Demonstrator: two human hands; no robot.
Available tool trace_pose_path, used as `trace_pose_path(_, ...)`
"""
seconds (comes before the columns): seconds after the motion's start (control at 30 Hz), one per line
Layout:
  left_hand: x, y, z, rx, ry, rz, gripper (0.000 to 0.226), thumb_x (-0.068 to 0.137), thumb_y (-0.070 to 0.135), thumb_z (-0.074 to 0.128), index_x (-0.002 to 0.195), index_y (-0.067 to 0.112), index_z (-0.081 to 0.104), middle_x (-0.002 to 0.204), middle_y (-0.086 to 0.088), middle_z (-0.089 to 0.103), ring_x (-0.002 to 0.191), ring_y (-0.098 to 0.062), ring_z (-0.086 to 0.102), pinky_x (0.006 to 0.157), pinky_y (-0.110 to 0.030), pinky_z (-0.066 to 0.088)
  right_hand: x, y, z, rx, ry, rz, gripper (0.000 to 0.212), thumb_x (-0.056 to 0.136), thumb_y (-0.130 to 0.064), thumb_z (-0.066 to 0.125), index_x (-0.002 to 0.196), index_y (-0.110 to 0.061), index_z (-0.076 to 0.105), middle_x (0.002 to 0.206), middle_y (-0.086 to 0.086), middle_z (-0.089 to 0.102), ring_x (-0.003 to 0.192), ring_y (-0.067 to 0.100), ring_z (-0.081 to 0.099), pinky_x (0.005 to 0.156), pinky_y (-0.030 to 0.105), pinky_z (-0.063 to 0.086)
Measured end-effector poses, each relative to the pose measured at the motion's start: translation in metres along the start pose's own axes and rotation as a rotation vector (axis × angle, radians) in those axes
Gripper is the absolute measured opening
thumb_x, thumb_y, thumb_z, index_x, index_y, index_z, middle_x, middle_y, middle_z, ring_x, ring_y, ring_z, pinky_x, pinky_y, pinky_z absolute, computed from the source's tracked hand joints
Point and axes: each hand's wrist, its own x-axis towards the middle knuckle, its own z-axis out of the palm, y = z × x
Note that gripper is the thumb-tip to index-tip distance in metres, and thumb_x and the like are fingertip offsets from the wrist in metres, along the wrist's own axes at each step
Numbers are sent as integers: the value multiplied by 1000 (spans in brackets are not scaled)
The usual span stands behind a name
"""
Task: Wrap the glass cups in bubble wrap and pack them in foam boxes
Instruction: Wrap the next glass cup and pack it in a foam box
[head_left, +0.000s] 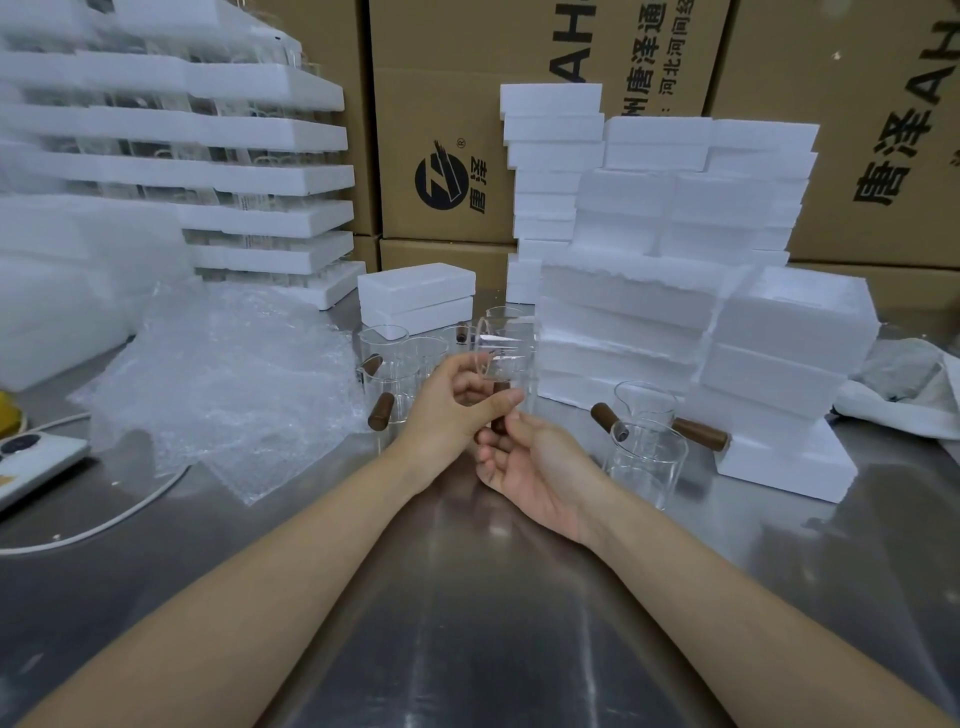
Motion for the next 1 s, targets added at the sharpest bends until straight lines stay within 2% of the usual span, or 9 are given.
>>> trace_pose_path(0.13, 0, -2, 0, -30, 9, -32, 70, 77, 16, 78, 133, 18, 38, 80, 9, 67, 73, 0, 65, 69, -17, 51, -2, -3, 1, -22, 8, 19, 28, 106, -17, 29, 91, -5, 49, 66, 7, 48, 46, 11, 44, 45, 20, 40)
trace_pose_path(0.33, 1, -4, -2, 0, 2, -57, 84, 78, 19, 77, 147, 18, 29, 77, 17, 69, 77, 5, 65, 72, -15, 51, 0, -2, 2, -90, 38, 5, 25, 106, -18, 30, 98, -6, 50, 68, 7, 46, 50, 11, 43, 46, 18, 40)
trace_pose_path(0.53, -1, -3, -2, 28, -29, -50, 61, 84, 15, 71, 139, 15, 46, 93, 3, 63, 85, -3, 62, 77, -12, 49, -1, 0, 2, -109, 45, -22, 26, 106, -18, 32, 99, -5, 54, 70, 9, 51, 54, 15, 52, 50, 21, 46)
trace_pose_path(0.63, -3, -1, 0, 51, -9, -23, 50, 89, 9, 65, 137, 13, 50, 105, -1, 61, 93, -3, 61, 81, -10, 47, -1, -2, 2, -120, 42, -16, 26, 105, -21, 35, 108, -2, 52, 68, 10, 54, 52, 15, 55, 51, 21, 46)
trace_pose_path(0.7, -4, 0, 0, 74, 14, 3, 45, 91, 2, 60, 135, 12, 52, 112, -4, 62, 103, -9, 60, 90, -15, 48, -1, -3, 2, -138, 36, -20, 28, 105, -21, 35, 117, -2, 50, 63, 8, 54, 49, 14, 52, 48, 20, 44)
trace_pose_path(0.8, -3, 3, 1, 113, 31, 51, 39, 94, -1, 55, 131, 8, 55, 123, -14, 63, 115, -24, 58, 104, -33, 44, -1, -2, 0, -104, 44, -47, 28, 105, -11, 32, 124, -3, 50, 61, 6, 54, 46, 12, 52, 46, 19, 44)
trace_pose_path(0.83, -4, 3, 1, 120, 44, 73, 37, 94, -1, 54, 130, 7, 56, 123, -14, 63, 113, -23, 59, 102, -31, 44, 0, -3, -1, -87, 51, -67, 28, 103, -6, 31, 121, -6, 52, 62, 7, 54, 47, 13, 52, 46, 19, 44)
trace_pose_path(0.9, -5, 4, 0, 137, 74, 119, 35, 94, -1, 54, 127, 8, 57, 122, -7, 63, 107, -8, 59, 95, -17, 43, -1, -7, -4, -31, 90, -104, 25, 101, -3, 32, 111, -9, 54, 66, 10, 56, 50, 16, 54, 48, 19, 44)
trace_pose_path(1.0, -5, 5, -3, 141, 77, 141, 35, 95, -2, 51, 127, 10, 56, 123, 2, 60, 108, 5, 54, 91, -8, 40, -1, -13, -8, 102, 102, -101, 23, 101, -28, 39, 108, -11, 53, 79, 18, 66, 61, 22, 61, 51, 22, 47)
